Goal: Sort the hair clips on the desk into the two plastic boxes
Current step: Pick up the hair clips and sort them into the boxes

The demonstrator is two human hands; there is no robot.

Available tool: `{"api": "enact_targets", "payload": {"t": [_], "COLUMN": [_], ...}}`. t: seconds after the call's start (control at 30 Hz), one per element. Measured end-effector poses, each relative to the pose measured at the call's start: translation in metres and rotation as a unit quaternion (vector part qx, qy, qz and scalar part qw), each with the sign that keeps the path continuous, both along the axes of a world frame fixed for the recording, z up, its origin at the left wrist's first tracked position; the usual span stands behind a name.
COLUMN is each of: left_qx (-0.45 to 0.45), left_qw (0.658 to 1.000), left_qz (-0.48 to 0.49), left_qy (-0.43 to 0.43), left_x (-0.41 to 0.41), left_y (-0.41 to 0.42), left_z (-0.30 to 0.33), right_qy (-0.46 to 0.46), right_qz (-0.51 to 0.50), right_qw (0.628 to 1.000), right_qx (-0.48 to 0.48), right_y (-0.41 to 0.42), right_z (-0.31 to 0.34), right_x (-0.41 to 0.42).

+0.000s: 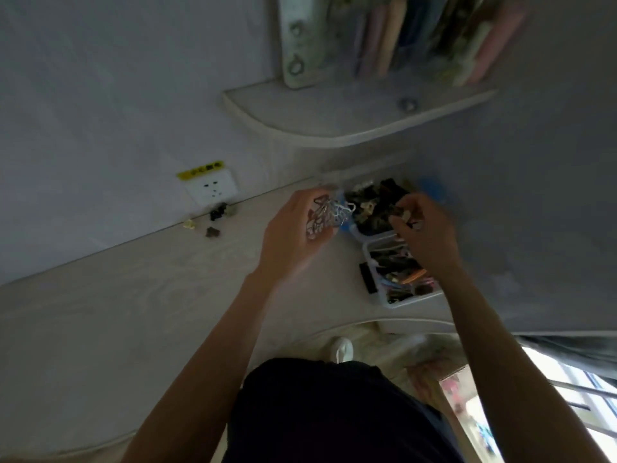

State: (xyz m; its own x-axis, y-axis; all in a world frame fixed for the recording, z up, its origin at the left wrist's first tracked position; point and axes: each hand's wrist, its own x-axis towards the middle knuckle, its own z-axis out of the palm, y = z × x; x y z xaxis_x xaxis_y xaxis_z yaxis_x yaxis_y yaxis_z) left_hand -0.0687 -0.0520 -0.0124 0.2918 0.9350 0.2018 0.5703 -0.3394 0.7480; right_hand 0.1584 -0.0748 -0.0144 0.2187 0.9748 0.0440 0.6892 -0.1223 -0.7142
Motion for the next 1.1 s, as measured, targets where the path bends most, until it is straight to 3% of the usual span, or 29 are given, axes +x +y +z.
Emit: {"api": "enact_targets", "payload": {"t": [0.17, 0.37, 0.5, 0.67, 0.83, 0.97, 1.1], "left_qx": [0.017, -0.05, -0.087, -0.073, -0.093, -0.071, -0.121], "left_qw": [0.998, 0.976, 0.964, 0.971, 0.979, 0.978, 0.991], "left_qz": [-0.031, -0.096, -0.099, -0.097, -0.069, -0.063, -0.048], "left_qy": [0.058, 0.191, 0.23, 0.207, 0.169, 0.183, 0.031], "left_x": [0.077, 0.131, 0.144, 0.133, 0.136, 0.138, 0.131], "left_y": [0.023, 0.046, 0.044, 0.046, 0.053, 0.055, 0.047], "left_z": [0.009, -0.024, -0.044, -0.049, -0.046, -0.047, -0.044], "right_qy": [0.003, -0.033, -0.045, -0.083, -0.09, -0.086, -0.062], "right_qz": [-0.009, -0.017, 0.001, 0.033, 0.082, 0.071, 0.157], "right_qw": [1.0, 0.999, 0.999, 0.995, 0.992, 0.994, 0.985], "right_qx": [-0.002, 0.001, -0.002, 0.045, -0.027, 0.007, -0.029], "right_y": [0.008, 0.02, 0.03, 0.06, 0.083, 0.066, 0.036], "right_z": [0.013, -0.001, -0.006, -0.003, -0.016, -0.021, -0.034], "right_x": [0.056, 0.081, 0.082, 0.08, 0.08, 0.085, 0.073]}}
